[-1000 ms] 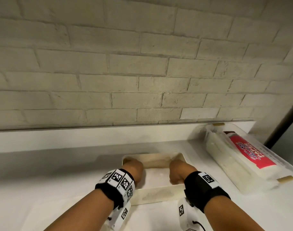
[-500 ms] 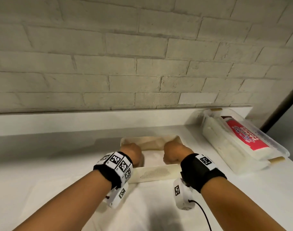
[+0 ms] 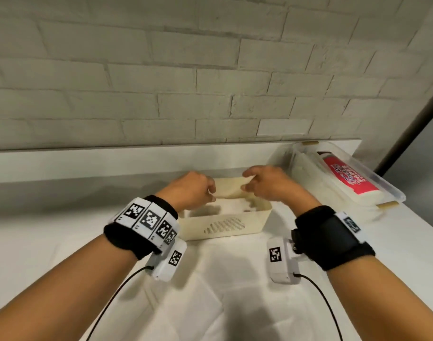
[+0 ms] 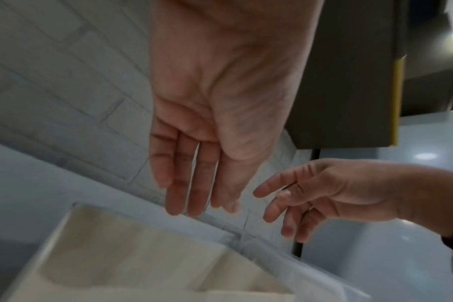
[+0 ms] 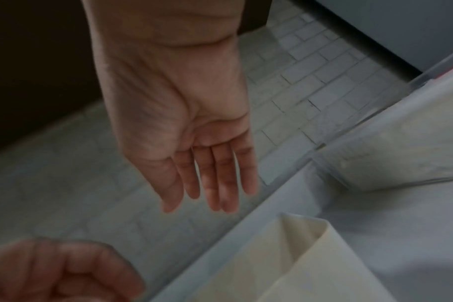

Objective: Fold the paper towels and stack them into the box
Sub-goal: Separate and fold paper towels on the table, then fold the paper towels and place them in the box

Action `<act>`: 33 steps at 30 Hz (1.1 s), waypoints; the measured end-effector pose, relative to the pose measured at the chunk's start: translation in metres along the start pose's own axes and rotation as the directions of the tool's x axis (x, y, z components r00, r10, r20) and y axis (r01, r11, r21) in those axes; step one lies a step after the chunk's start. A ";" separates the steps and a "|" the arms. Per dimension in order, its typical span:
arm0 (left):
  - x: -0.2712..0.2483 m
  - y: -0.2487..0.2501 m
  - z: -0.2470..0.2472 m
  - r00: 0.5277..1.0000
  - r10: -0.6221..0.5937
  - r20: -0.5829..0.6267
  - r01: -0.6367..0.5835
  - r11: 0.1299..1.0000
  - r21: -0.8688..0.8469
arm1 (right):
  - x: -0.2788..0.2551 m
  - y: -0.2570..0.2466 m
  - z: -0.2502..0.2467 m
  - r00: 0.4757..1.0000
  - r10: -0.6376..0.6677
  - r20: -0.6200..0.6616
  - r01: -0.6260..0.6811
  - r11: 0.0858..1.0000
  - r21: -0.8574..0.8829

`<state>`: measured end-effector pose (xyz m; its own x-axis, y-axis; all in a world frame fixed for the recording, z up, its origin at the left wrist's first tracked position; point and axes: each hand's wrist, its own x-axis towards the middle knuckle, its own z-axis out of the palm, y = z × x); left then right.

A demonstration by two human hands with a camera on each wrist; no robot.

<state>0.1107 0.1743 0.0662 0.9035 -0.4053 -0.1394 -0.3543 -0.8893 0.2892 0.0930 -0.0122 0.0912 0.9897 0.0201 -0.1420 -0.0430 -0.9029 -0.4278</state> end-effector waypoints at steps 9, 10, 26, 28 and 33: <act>-0.092 0.009 0.027 1.000 0.018 -0.018 -0.020 0.995 -0.093 | -0.091 -0.007 0.069 0.971 -0.102 0.215 0.086 0.993 0.084; -0.101 0.007 0.034 1.000 -0.008 0.013 0.009 0.997 -0.079 | -0.097 -0.006 0.083 0.961 -0.094 0.259 0.077 0.994 0.072; -0.158 -0.024 0.120 0.942 -0.033 0.333 0.036 0.999 0.000 | -0.126 -0.007 0.149 0.917 -0.163 0.363 0.247 0.949 -0.197; -0.157 -0.025 0.121 0.950 -0.016 0.311 0.012 1.000 0.017 | -0.123 -0.007 0.149 0.934 -0.173 0.313 0.230 0.961 -0.154; -0.154 -0.029 0.119 0.965 0.012 0.263 -0.012 1.000 -0.002 | -0.115 -0.012 0.144 0.956 -0.174 0.236 0.189 0.981 -0.041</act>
<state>-0.0472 0.2369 -0.0333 0.8040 -0.4575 -0.3799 -0.3649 -0.8840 0.2923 -0.0401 0.0578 -0.0155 0.9215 0.2775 -0.2716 0.1502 -0.8998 -0.4097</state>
